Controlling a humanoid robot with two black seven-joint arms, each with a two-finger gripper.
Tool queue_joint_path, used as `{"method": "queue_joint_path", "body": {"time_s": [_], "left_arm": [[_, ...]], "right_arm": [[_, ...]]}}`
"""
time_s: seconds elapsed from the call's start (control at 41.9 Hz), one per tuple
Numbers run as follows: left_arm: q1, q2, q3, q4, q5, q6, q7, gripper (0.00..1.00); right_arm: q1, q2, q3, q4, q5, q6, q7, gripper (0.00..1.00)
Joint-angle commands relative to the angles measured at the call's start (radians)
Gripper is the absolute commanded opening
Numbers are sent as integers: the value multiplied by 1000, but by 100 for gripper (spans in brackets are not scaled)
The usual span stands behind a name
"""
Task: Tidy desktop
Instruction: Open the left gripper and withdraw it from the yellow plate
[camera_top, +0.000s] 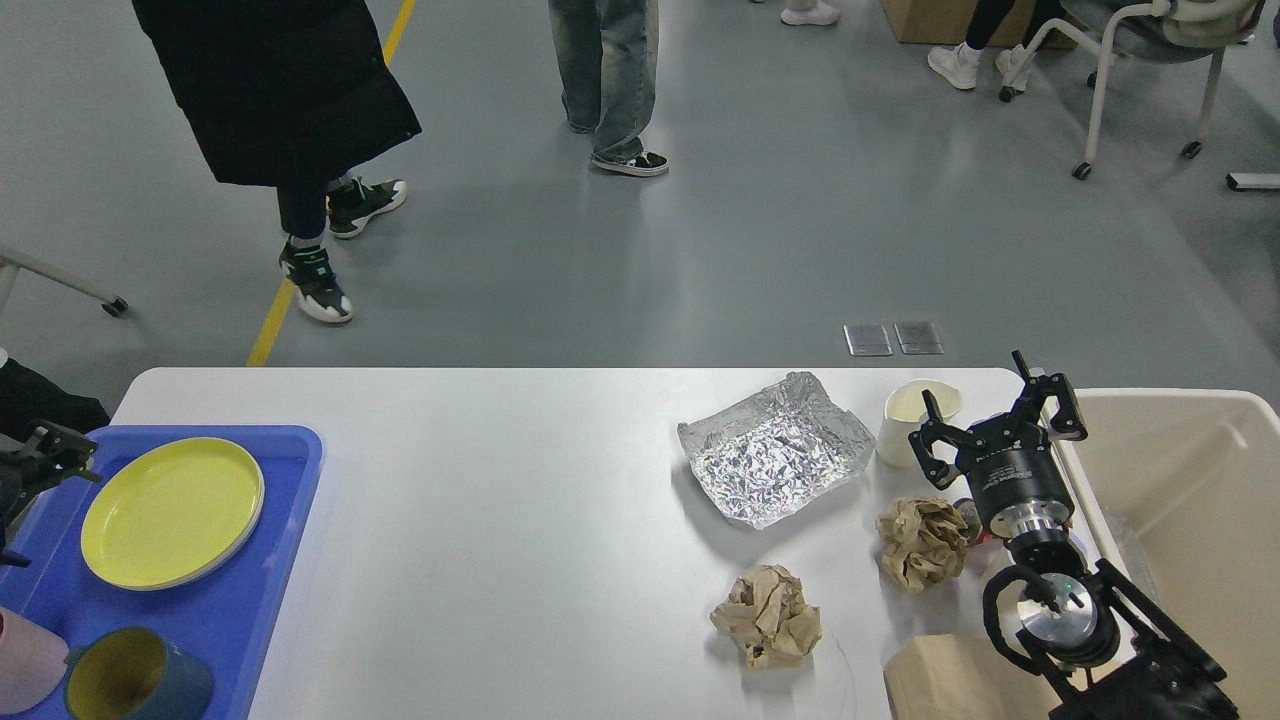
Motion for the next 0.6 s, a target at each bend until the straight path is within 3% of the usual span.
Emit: {"method": "queue_joint_path", "body": {"time_s": [0.0,0.43,0.573], "left_arm": [[-65,8,30,-46,1,-1,1,96],[-252,-1,23,-167,14,-24,-1,96],[-292,16,-34,-219,14,-99,-1,96]], "right_arm": [[0,0,0,0,-1,0,0,100],[0,0,0,-1,-1,0,0,100],[0,0,0,0,-1,0,0,100]]}}
